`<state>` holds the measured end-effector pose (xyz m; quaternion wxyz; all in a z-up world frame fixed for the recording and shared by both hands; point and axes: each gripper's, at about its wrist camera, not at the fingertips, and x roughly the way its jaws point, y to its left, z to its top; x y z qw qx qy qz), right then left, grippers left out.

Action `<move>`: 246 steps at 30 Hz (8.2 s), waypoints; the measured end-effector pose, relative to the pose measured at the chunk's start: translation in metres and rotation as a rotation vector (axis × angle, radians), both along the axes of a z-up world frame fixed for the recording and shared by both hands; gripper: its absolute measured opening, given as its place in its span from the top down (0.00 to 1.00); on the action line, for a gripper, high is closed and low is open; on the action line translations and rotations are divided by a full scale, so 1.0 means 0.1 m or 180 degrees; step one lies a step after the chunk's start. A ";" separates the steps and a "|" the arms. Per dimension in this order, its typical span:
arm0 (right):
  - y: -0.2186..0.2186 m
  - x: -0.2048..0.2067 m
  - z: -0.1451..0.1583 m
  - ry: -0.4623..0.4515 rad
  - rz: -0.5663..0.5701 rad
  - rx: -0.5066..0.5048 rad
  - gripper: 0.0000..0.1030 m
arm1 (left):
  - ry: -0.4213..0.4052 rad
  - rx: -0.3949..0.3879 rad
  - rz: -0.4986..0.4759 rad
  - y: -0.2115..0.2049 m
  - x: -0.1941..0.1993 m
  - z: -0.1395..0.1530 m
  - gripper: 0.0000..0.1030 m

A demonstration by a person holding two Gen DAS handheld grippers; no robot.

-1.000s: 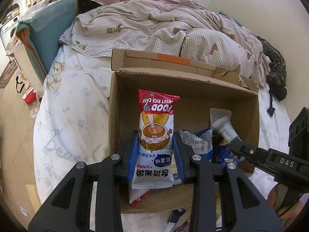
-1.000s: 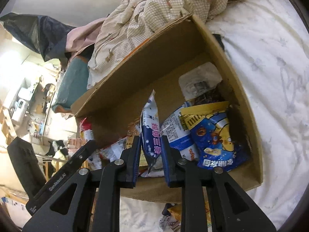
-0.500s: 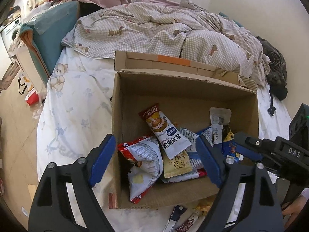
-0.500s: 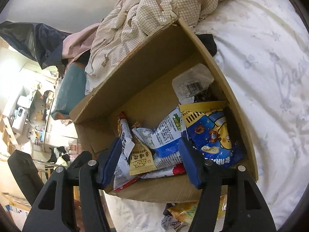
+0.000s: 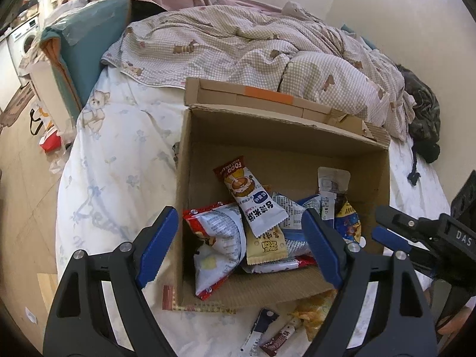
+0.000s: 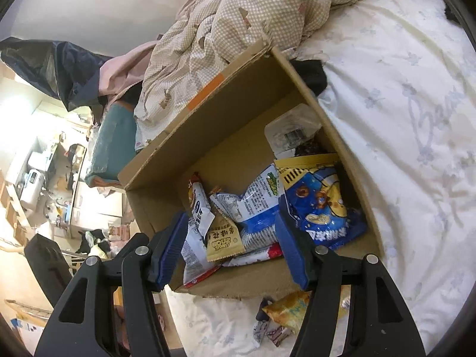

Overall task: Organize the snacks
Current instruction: 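Withdraw both open tools from the box over the remaining snacks, then grasp the blue stick packet with the left tool while the right tool grasps the yellow cheese chip bag, then carry both packets into the cardboard box and open both tools, then withdraw both open tools from the box toward the remaining snacks, then grasp the brown chocolate stick packet with the right tool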

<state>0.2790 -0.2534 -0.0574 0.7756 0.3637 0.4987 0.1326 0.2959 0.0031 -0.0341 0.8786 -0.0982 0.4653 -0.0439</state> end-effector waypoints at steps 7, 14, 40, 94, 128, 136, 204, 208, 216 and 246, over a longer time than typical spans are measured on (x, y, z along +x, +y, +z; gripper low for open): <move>-0.18 -0.31 0.00 0.0156 -0.0141 -0.0086 0.31 | 0.0097 0.0170 0.0088 0.03 -0.25 0.01 0.20; -0.30 -0.58 -0.08 0.0332 -0.0184 -0.0143 0.20 | 0.0176 0.0084 -0.0179 -0.13 -0.58 -0.07 0.23; 0.19 -0.53 -1.18 0.1509 -0.0016 -0.0438 0.13 | 0.1347 0.0322 -0.0724 -0.64 -0.84 -1.36 0.80; 0.49 -0.94 0.52 -0.0808 0.0482 -0.0493 0.47 | -0.0249 0.0428 -0.0194 0.04 -0.72 0.63 0.89; 0.33 0.25 0.06 -0.0406 0.0506 -0.0872 0.45 | -0.0270 0.0490 -0.0356 -0.30 0.37 0.04 0.88; 0.35 0.25 0.00 -0.0351 0.0504 -0.0753 0.45 | -0.0285 0.0440 -0.0354 -0.29 0.34 0.06 0.88; 0.59 -0.94 -1.08 0.1324 0.0245 -0.0538 0.40 | 0.0458 -0.0201 0.1007 0.94 -1.15 -0.10 0.17; 0.93 -0.93 -1.13 0.1244 0.0500 -0.1062 0.44 | 0.0577 -0.0208 0.1269 1.00 -1.20 -0.30 0.17; 0.85 -0.99 -0.95 0.0885 0.0575 -0.1242 0.82 | 0.0896 -0.0158 0.1148 0.53 -1.04 -0.88 0.17; 0.32 -1.00 -0.53 0.0674 0.0239 -0.0511 0.82 | 0.1105 0.0455 0.0449 0.05 -0.68 -1.42 0.72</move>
